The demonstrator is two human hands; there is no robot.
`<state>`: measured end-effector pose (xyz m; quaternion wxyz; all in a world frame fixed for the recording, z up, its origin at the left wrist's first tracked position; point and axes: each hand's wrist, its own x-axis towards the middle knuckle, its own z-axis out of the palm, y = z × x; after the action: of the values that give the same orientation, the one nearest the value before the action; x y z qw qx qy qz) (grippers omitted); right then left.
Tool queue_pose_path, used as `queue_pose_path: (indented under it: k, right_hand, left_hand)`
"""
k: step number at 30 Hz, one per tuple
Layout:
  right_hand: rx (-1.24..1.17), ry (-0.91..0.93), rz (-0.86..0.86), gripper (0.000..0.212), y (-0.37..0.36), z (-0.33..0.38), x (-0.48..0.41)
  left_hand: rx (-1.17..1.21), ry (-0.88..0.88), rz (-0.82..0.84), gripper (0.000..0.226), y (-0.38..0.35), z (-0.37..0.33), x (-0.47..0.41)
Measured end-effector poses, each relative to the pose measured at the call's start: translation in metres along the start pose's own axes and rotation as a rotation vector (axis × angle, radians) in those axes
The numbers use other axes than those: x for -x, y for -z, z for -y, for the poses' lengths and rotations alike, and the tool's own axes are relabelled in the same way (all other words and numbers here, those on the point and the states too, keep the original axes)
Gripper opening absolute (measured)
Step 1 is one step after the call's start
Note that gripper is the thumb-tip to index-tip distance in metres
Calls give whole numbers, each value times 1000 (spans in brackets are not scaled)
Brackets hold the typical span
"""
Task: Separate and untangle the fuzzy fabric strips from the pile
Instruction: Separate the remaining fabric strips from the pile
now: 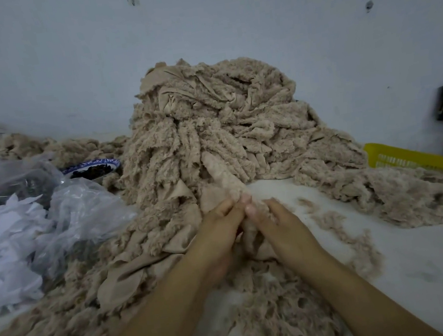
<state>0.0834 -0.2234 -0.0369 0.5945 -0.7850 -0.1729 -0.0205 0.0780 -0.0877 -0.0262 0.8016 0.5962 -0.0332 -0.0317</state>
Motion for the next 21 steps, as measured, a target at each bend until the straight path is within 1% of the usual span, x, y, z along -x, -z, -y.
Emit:
queue_pose_path:
  k: [2,3,5,6,7,9,11,14,17,19,21]
  right_hand:
    - [72,-26,30,68,2,-3,-1]
    - [111,-39,20,63,4,-4,-2]
    - [164,-31,-27,29,6,-7,-4]
    - [193,-11,-41,18,7,-7,-5]
    - [225,20,-39,18,7,-7,-4]
    - [287,80,-3,26,4,-6,-2]
    - [357,124,73,32,1,-5,1]
    - [443,165,191,31,-4,-6,1]
    - [429,129,235,30,1,-6,1]
    - [496,125,237,29,7,-6,0]
    - [586,141,197,30,11,-6,-1]
  left_hand:
    - [-2,8,20,28,1,2,-1]
    - [7,12,24,29,2,3,-2]
    - [16,30,-1,28,0,3,-1]
    - [29,44,-22,27,0,4,-2]
    - [53,55,-36,28,-1,4,-3]
    - [142,80,-55,27,0,1,-4]
    - [324,155,-47,33,5,-4,-6]
    - [549,204,-63,42,16,-13,-8]
    - [646,118,-131,42,28,-18,-10]
    - [705,52,-169,33,34,-19,-13]
    - [732,28,-185,30,38,-20,-14]
